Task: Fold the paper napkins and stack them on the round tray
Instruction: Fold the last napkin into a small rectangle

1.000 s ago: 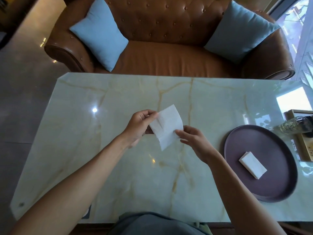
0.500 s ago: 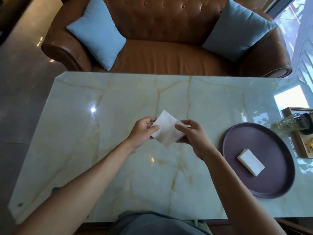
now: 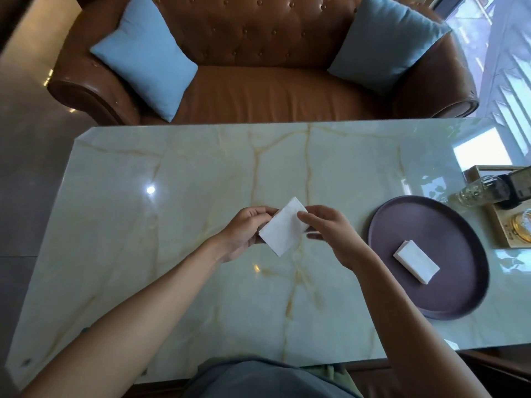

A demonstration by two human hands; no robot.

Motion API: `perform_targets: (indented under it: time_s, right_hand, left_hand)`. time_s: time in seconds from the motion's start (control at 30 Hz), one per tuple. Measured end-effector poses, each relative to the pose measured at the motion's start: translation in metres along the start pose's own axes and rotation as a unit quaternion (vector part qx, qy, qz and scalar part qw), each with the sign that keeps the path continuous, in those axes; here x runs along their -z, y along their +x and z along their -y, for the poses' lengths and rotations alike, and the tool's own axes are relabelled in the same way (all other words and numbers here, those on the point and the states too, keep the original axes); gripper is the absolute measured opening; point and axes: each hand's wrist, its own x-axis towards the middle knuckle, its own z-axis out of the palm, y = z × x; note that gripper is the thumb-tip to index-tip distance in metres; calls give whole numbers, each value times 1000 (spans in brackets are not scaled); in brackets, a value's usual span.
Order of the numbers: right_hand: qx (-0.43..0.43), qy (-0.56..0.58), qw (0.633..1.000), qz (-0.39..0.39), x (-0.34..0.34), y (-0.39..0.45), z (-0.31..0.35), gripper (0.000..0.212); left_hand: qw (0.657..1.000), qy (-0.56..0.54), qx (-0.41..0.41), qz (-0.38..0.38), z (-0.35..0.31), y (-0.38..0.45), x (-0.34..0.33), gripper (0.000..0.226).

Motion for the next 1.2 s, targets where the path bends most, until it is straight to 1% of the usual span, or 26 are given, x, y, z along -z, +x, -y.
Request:
perform_targets:
  time_s: [0.07, 0.1, 0.2, 0.23, 0.3, 0.37, 0.43, 0.5, 0.6, 0.67, 0.77, 0.8, 0.87, 0.93, 0.97, 1.0, 1.07, 1.13, 1.2]
  right_hand:
    - [-3, 48, 999, 13, 10, -4, -7, 24]
    - [-1, 64, 998, 0, 15, -6, -11, 23]
    - [9, 93, 994, -61, 29, -12, -19, 10]
    - [13, 102, 992, -79, 35, -13, -22, 9]
    - [19, 116, 988, -105, 48, -17, -29, 10]
    - [20, 123, 985, -119, 63, -22, -37, 16]
    - [25, 113, 985, -127, 78, -26, -47, 25]
    - [26, 101, 983, -152, 95, -30, -59, 28]
    - [12, 120, 975, -184, 123, -37, -77, 23]
    - [1, 142, 966, -214, 143, -43, -87, 19]
    - [-7, 192, 942, -274, 175, -52, -105, 23]
    - [-12, 202, 939, -277, 186, -54, -112, 26]
    - [-35, 201, 948, -243, 202, -59, -125, 29]
    - [-62, 208, 958, -187, 214, -62, -139, 23]
    - [-71, 221, 957, -173, 219, -62, -146, 18]
    - [-75, 236, 953, -175, 224, -61, -154, 16]
    - [-81, 253, 941, -211, 237, -55, -172, 20]
    - [-97, 265, 926, -249, 250, -51, -186, 23]
    - [-115, 267, 916, -278, 259, -47, -195, 18]
  left_hand:
    - [1000, 11, 8, 24, 0, 8, -6, 29]
    - [999, 5, 10, 37, 0, 12, -11, 29]
    - [998, -32, 17, 55, 2, 23, -30, 44]
    - [998, -28, 13, 50, 3, 26, -38, 40]
    - [999, -4, -3, 40, 8, 33, -55, 22]
    - [999, 30, -18, 39, 13, 42, -73, 12]
    - [997, 61, -16, 50, 15, 50, -92, 10]
    - [994, 91, -11, 58, 15, 59, -112, 12]
    - [991, 114, -13, 66, 18, 74, -139, 7]
    - [990, 129, -10, 64, 22, 87, -156, 7]
    - [983, 166, -10, 72, 25, 108, -182, 7]
    - [979, 187, -10, 83, 26, 115, -192, 7]
    - [967, 227, -7, 115, 28, 127, -212, 10]
    - [955, 254, 0, 151, 31, 140, -234, 13]
    - [951, 262, 3, 165, 32, 147, -245, 12]
    - [947, 269, 7, 173, 34, 154, -255, 12]
    - [944, 281, 14, 175, 39, 169, -274, 14]
    - [941, 300, 21, 156, 44, 183, -290, 21]
    - [931, 338, 15, 135, 49, 196, -304, 25]
